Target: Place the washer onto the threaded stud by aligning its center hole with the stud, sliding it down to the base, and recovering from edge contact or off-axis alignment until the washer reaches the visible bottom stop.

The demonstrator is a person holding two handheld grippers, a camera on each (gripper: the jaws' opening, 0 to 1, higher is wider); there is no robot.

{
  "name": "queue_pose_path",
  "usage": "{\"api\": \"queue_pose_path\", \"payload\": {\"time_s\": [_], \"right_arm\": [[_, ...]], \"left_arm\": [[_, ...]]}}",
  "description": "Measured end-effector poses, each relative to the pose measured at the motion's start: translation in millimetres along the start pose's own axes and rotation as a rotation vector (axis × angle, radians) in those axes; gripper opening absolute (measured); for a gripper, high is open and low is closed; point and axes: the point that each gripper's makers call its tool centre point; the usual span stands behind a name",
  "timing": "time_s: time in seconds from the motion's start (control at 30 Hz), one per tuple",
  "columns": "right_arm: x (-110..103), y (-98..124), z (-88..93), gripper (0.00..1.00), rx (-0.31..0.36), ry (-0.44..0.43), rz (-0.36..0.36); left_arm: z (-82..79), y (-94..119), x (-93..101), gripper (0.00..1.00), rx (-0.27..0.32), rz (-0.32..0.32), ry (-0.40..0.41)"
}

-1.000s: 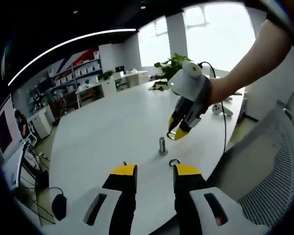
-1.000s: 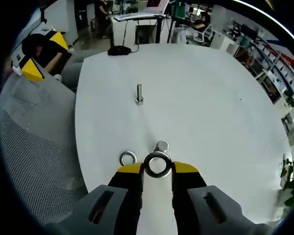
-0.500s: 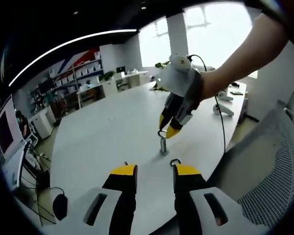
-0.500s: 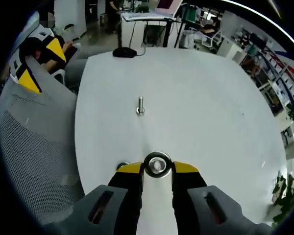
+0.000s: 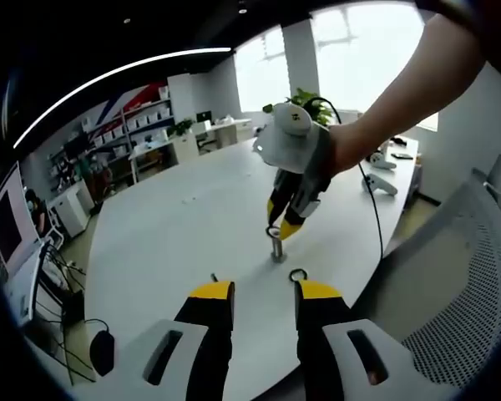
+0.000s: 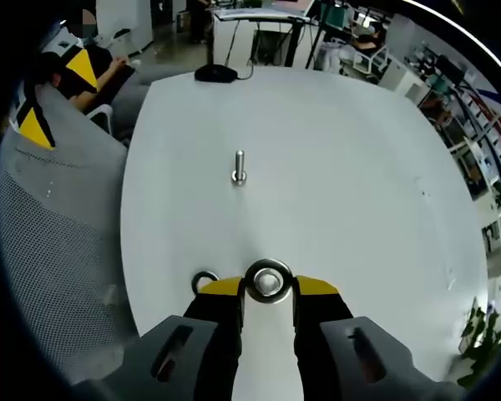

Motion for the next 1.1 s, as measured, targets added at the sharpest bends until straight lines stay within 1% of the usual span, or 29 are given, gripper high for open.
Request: {"api": "queue_pose_path", "payload": {"time_s": [0.37, 0.47, 0.7, 0.87, 0.93, 1.0, 1.1], "right_arm": [[2.6, -7.3, 5.0, 0.24, -0.020, -0.013, -0.005], [1.6, -8.7, 6.6, 0.24, -0.023, 0.002, -0.005], [2.5, -13.9, 7.3, 0.24, -0.041, 0.001, -0.008], [2.5, -17.0, 12.1, 0.25, -0.053, 0.012, -0.006], [0.6, -16.5, 14.9, 0.24, -0.061, 0.002, -0.010], [0.7, -16.5, 16.1, 0.24, -0.058, 0.008, -0.008], [1.5, -13.9, 16.4, 0.24, -0.052, -0.007, -0.003]], "left_arm": [[1.1, 0.0, -0.8, 0.27, -0.007, -0.005, 0.002], [1.5, -0.3, -0.8, 0.27, -0.009, -0.006, 0.000], [2.3, 0.1, -1.7, 0.27, -0.011, -0.011, 0.003], [2.5, 0.5, -1.8, 0.26, -0.012, -0.013, 0.001], [2.8, 0.0, -1.3, 0.26, -0.013, -0.010, -0.001], [3.4, -0.2, -0.3, 0.26, -0.017, -0.007, -0.004], [3.4, -0.4, 0.6, 0.26, -0.017, -0.004, -0.006]]}}
Point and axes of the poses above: the point that each gripper's makers call its tool centre point, and the gripper's own axes: y roughly backward along the fingers, x roughly to its right, z roughly out of its underside, and after that the axes turned 13 degrees about -y, right-handed
